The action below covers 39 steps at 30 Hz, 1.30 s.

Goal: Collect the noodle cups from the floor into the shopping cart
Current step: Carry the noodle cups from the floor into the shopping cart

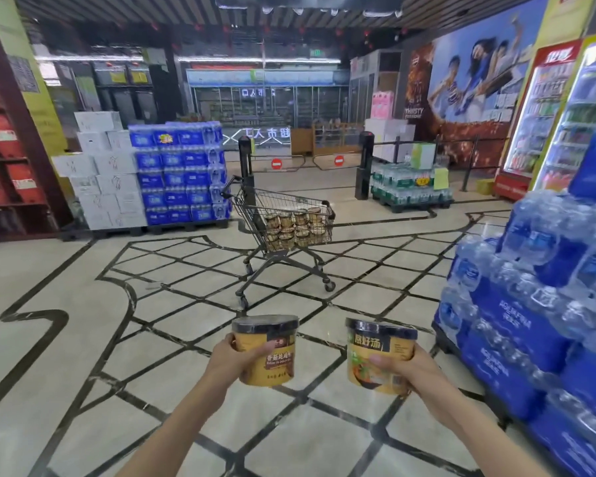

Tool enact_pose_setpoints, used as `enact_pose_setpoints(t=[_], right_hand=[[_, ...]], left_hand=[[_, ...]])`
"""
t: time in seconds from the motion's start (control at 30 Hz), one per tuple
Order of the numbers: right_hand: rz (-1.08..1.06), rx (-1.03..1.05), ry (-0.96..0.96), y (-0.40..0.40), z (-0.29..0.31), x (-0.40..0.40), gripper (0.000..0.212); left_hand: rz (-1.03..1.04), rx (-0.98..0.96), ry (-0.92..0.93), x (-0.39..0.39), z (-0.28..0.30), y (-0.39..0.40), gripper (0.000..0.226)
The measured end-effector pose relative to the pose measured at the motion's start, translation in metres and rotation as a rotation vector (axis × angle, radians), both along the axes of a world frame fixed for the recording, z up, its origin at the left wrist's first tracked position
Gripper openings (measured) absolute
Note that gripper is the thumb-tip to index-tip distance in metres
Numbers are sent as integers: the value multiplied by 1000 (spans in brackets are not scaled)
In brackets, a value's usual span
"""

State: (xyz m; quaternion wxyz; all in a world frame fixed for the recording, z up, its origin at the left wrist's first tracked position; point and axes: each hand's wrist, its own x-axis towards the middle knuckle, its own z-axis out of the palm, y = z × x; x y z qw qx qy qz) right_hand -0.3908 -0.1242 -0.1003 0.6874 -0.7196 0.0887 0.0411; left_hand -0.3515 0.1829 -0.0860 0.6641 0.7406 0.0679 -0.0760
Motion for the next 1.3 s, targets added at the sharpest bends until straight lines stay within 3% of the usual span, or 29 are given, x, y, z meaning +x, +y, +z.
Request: enact_pose_setpoints(t=[0.1,0.2,0.43,0.57,0.63,0.7,0.83,1.03,1.17,1.23,1.3], right_hand=[[6,-9,10,-8,-3,65,85],[25,-6,1,-18,-12,143,76],[94,81,21,-35,-20,344,113],[140,75,-10,-42,-3,454,117],[164,97,-9,-44,5,507,115],[179,133,6,-40,11,554,108],[199,188,16,-29,6,647,66],[158,190,75,-3,-17,800,76],[133,155,87,13,-10,905,105],[121,137,65,20,-1,952,98],[117,150,42,23,5,997,78]], left_hand=[[-1,-13,-22,66,3,-11,101],[16,-4,-52,136,-4,-19,114],[112,-39,-7,316,-13,-42,109],[176,5,-38,415,4,-58,50],[210,8,-47,458,11,-61,37],[226,-1,-52,498,13,-61,46],[229,-25,-70,582,8,-57,77],[223,-34,-51,740,-11,-38,76],[195,-43,-62,853,-5,-21,65],[186,-59,-73,907,-1,-13,54],[186,-70,-65,957,2,-7,50]])
